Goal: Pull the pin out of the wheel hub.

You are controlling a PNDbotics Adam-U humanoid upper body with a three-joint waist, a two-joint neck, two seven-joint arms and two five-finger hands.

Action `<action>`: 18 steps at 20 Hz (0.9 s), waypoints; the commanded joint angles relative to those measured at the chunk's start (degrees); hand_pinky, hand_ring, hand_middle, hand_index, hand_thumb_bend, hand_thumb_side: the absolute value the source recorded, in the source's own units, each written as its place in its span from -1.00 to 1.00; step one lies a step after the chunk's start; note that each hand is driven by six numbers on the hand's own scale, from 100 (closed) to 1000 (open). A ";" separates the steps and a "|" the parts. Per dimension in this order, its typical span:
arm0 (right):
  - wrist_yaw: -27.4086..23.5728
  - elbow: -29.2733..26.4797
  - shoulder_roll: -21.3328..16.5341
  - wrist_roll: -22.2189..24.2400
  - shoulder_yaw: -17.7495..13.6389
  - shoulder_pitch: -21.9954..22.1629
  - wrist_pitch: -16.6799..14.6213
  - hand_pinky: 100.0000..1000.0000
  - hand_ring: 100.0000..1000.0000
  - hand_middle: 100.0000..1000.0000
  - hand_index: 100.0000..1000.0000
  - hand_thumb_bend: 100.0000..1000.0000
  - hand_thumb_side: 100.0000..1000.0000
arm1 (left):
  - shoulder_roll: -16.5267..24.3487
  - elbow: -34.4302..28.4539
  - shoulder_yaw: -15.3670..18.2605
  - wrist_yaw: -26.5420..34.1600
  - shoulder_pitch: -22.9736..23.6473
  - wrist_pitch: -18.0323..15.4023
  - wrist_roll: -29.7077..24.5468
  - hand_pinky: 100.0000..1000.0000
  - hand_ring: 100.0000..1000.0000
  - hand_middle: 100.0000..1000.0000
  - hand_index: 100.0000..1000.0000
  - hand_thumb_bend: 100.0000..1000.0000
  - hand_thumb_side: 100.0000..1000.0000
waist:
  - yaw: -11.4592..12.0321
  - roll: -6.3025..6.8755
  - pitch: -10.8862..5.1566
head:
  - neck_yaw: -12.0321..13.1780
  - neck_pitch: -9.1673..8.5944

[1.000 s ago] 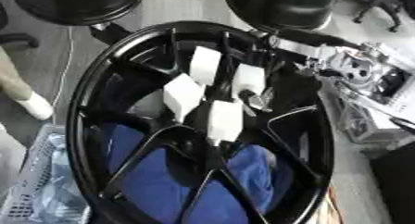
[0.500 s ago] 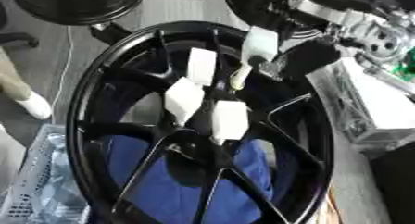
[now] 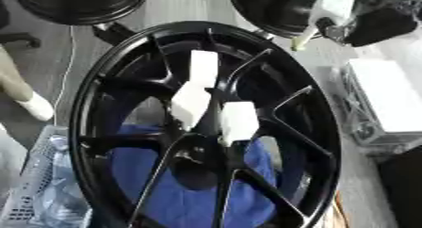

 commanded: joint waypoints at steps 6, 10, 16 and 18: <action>2.78 -0.38 -0.26 -9.54 -11.51 13.62 8.93 0.38 0.12 -0.36 -0.06 -0.70 -1.00 | 0.61 -1.15 1.13 -0.46 -0.57 -0.29 0.57 0.87 0.42 0.25 0.39 -1.00 0.37 | -0.80 0.56 -0.39 | 0.96 0.34; 3.10 2.80 0.94 -10.95 -13.77 16.76 9.09 0.42 0.19 -0.26 0.03 -0.56 -1.00 | 0.51 -1.15 1.21 -0.46 -0.54 -0.33 0.67 0.87 0.42 0.25 0.39 -1.00 0.37 | -0.98 0.70 -0.44 | 1.11 0.34; 3.93 12.34 2.24 -10.77 -14.87 17.74 9.10 0.46 0.24 -0.25 0.03 -0.43 -1.00 | 0.48 -1.15 1.29 -0.49 -0.32 -0.31 0.69 0.87 0.42 0.24 0.39 -1.00 0.37 | -1.08 0.86 -0.45 | 0.85 0.33; 4.34 16.43 2.65 -10.85 -15.10 17.79 9.10 0.49 0.26 -0.20 0.05 -0.37 -1.00 | 0.43 -1.15 1.27 -0.49 -0.31 -0.28 0.67 0.87 0.42 0.24 0.39 -1.00 0.37 | -1.07 0.90 -0.46 | 0.89 0.34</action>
